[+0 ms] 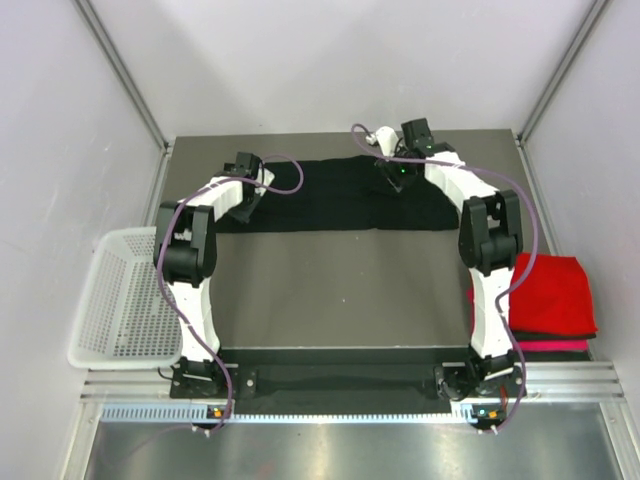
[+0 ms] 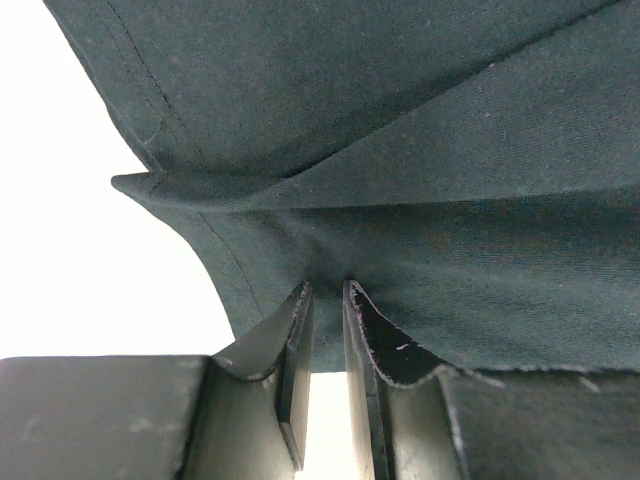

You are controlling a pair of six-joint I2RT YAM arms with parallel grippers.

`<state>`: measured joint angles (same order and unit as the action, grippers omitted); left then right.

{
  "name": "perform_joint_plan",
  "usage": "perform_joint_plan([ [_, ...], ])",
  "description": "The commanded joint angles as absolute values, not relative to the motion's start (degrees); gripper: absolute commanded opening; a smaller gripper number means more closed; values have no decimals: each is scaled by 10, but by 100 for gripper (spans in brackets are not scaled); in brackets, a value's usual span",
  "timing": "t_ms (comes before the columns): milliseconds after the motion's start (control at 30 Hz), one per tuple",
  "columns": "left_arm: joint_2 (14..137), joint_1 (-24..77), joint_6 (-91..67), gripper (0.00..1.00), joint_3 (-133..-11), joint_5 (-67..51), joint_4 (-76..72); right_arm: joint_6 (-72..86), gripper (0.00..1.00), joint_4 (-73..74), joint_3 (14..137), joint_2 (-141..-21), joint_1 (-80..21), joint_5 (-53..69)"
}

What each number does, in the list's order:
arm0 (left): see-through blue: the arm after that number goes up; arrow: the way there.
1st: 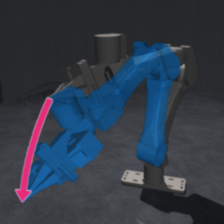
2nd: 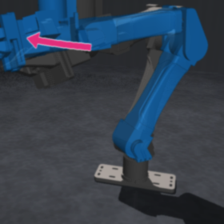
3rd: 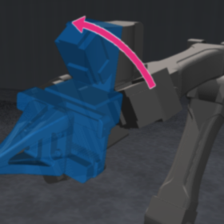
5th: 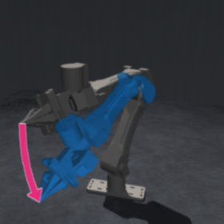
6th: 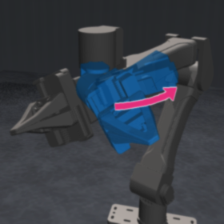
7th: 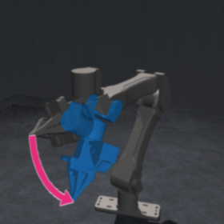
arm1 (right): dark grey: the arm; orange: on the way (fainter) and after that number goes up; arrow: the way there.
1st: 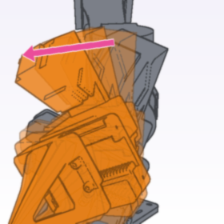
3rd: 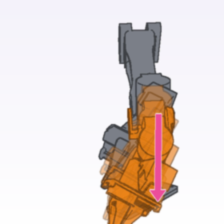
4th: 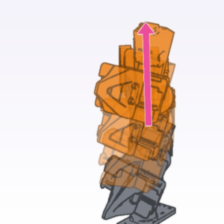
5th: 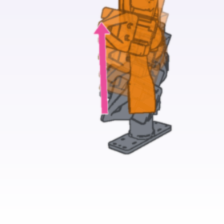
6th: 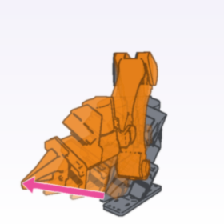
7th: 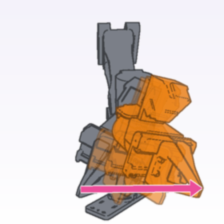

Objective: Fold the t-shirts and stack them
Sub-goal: Fold the tshirt

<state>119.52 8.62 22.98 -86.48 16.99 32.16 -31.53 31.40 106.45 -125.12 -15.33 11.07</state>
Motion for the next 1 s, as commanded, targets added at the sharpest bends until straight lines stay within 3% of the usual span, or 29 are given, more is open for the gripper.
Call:
perform_joint_plan([
  [0,1186,81,215,24,-854,162,339,-326,43,325,1072,-1271,-149,105],
  [533,1192,81,214,24,-853,161,337,-329,42,336,1099,-1327,-142,81],
  [700,1190,83,214,24,-853,162,337,-325,14,335,1097,-1323,-136,71],
  [767,1191,83,214,23,-854,163,337,-324,10,319,1088,-1307,-137,59],
  [967,1191,83,215,23,-854,163,337,-346,10,253,1093,-1285,-163,21],
])
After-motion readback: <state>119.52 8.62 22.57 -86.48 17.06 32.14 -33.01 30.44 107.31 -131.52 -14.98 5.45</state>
